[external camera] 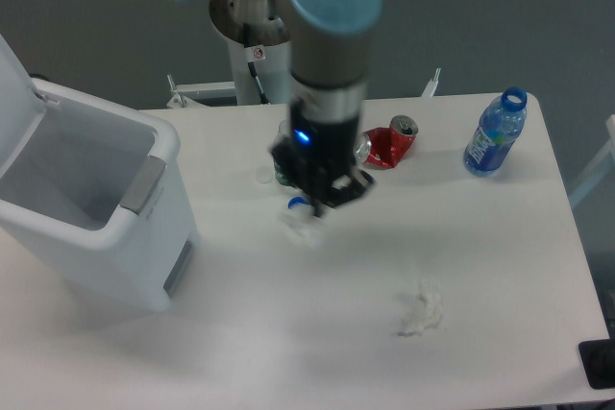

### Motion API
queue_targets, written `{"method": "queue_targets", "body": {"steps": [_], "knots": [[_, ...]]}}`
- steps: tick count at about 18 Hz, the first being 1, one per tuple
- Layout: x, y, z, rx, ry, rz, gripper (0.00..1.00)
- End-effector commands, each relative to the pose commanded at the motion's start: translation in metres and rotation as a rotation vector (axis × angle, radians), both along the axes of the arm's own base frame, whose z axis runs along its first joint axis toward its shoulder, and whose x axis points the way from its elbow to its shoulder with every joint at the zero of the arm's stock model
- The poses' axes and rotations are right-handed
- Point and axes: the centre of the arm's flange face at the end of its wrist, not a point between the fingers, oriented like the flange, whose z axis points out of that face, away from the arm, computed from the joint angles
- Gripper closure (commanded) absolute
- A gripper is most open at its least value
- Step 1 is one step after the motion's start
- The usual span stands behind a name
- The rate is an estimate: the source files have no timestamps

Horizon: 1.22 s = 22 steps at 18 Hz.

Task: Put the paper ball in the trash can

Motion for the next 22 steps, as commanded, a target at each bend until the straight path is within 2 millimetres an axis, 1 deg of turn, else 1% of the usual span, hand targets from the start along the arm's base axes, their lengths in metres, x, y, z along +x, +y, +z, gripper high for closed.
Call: {"method": "queue_targets", "body": {"steps": [1, 3, 4, 5, 7, 8, 9, 10, 13, 15, 18, 20, 21, 22], "knots": [[0.022, -0.001, 0.01, 0.019, -0.004, -0.011, 1.0], [0.059, 0.001, 0.017, 0.031, -0.007, -0.046, 1.0], [0.078, 0.006, 0.019, 0.034, -0.009, -0.073, 1.0], [0.093, 0.011, 0.018, 0.033, -0.013, -0.093, 1.0], [0.109, 0.02, 0.013, 0.025, -0.024, -0.109, 1.0], [0.115, 0.023, 0.01, 0.02, -0.028, -0.123, 0.91], [0.122, 0.028, 0.006, 0.015, -0.03, -0.143, 0.73], [0.128, 0.033, 0.002, 0.009, -0.032, -0.162, 0.59], [0.131, 0.039, -0.006, -0.003, -0.043, -0.172, 0.0], [0.14, 0.04, -0.013, -0.012, -0.051, -0.187, 0.0], [0.14, 0.038, -0.012, -0.007, -0.052, -0.175, 0.0], [0.137, 0.04, -0.009, 0.013, -0.053, -0.136, 0.0], [0.128, 0.04, -0.009, 0.019, -0.049, -0.114, 0.0], [0.104, 0.034, -0.008, 0.027, -0.04, -0.075, 0.0]]}}
